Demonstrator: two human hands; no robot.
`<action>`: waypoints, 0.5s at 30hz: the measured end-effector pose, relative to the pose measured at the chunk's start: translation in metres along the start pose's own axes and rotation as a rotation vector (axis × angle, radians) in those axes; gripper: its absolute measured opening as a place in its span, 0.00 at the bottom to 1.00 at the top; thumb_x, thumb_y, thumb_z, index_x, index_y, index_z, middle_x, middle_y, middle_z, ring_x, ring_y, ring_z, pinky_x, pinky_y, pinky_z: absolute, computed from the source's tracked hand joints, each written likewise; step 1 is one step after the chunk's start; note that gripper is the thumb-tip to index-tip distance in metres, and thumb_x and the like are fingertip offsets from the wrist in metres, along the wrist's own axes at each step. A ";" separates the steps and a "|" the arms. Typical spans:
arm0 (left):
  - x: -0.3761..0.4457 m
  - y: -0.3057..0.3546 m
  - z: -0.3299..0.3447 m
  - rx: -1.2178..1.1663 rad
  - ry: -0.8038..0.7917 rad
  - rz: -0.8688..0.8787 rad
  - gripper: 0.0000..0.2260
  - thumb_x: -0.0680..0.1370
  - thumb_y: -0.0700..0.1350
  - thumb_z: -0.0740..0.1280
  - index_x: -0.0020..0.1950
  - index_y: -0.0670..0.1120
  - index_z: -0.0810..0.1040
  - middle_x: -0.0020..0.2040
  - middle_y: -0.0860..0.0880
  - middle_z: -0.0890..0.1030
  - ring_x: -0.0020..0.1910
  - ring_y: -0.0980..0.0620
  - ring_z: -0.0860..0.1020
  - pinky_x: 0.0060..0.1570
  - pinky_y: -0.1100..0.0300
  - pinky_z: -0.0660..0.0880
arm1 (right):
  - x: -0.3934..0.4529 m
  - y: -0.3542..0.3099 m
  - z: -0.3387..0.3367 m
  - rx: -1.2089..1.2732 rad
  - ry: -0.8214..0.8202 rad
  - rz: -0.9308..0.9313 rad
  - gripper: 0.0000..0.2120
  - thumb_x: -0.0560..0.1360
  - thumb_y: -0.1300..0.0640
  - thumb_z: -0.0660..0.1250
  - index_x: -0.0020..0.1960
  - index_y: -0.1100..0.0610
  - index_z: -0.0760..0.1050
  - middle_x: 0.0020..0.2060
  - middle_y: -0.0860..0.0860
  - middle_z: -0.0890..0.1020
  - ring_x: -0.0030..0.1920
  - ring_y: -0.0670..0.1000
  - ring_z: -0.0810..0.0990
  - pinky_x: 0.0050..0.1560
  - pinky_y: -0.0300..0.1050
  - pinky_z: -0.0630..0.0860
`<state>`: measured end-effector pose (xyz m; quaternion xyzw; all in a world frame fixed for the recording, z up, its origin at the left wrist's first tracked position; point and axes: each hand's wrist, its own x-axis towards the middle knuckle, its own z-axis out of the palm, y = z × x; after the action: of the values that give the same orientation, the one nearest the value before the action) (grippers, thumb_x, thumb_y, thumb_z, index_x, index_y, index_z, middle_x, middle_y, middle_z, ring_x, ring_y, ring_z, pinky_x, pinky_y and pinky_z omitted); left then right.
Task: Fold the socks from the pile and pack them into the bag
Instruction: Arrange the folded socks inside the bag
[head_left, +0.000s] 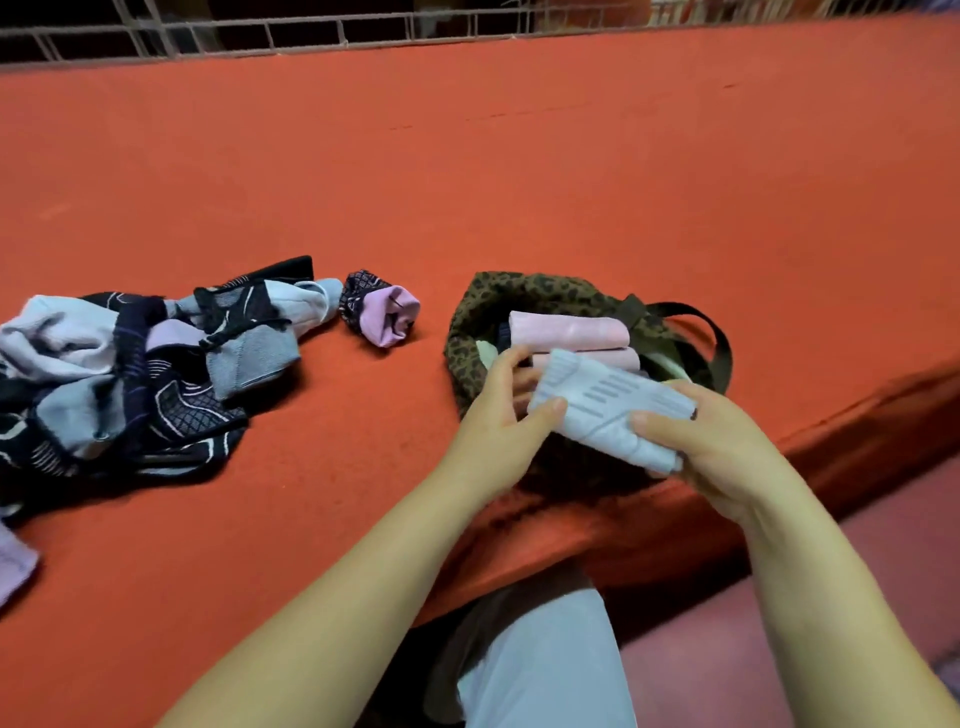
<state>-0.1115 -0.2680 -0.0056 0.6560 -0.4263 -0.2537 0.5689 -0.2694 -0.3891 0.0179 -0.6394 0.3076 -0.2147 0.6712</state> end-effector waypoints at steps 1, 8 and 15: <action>0.008 0.001 0.003 0.145 -0.045 0.031 0.30 0.72 0.55 0.64 0.71 0.50 0.61 0.66 0.55 0.71 0.64 0.59 0.70 0.61 0.64 0.66 | 0.003 -0.002 -0.010 0.040 0.064 -0.028 0.11 0.68 0.62 0.71 0.48 0.61 0.75 0.29 0.50 0.79 0.27 0.48 0.74 0.24 0.38 0.70; 0.038 -0.003 0.022 0.987 -0.296 0.301 0.26 0.69 0.70 0.51 0.47 0.52 0.77 0.39 0.53 0.79 0.42 0.51 0.77 0.39 0.55 0.68 | 0.032 -0.006 -0.051 0.226 0.149 -0.027 0.13 0.75 0.71 0.55 0.51 0.57 0.71 0.52 0.60 0.76 0.50 0.59 0.76 0.55 0.60 0.73; 0.016 -0.010 0.021 0.992 -0.486 0.380 0.20 0.75 0.65 0.58 0.41 0.49 0.75 0.40 0.54 0.75 0.40 0.54 0.72 0.44 0.57 0.67 | 0.053 0.006 -0.030 0.092 -0.001 -0.045 0.07 0.75 0.63 0.65 0.52 0.57 0.74 0.45 0.52 0.81 0.42 0.49 0.81 0.38 0.42 0.78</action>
<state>-0.1181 -0.2931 -0.0179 0.6790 -0.7226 -0.0604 0.1152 -0.2527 -0.4463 0.0051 -0.6149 0.2823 -0.2433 0.6950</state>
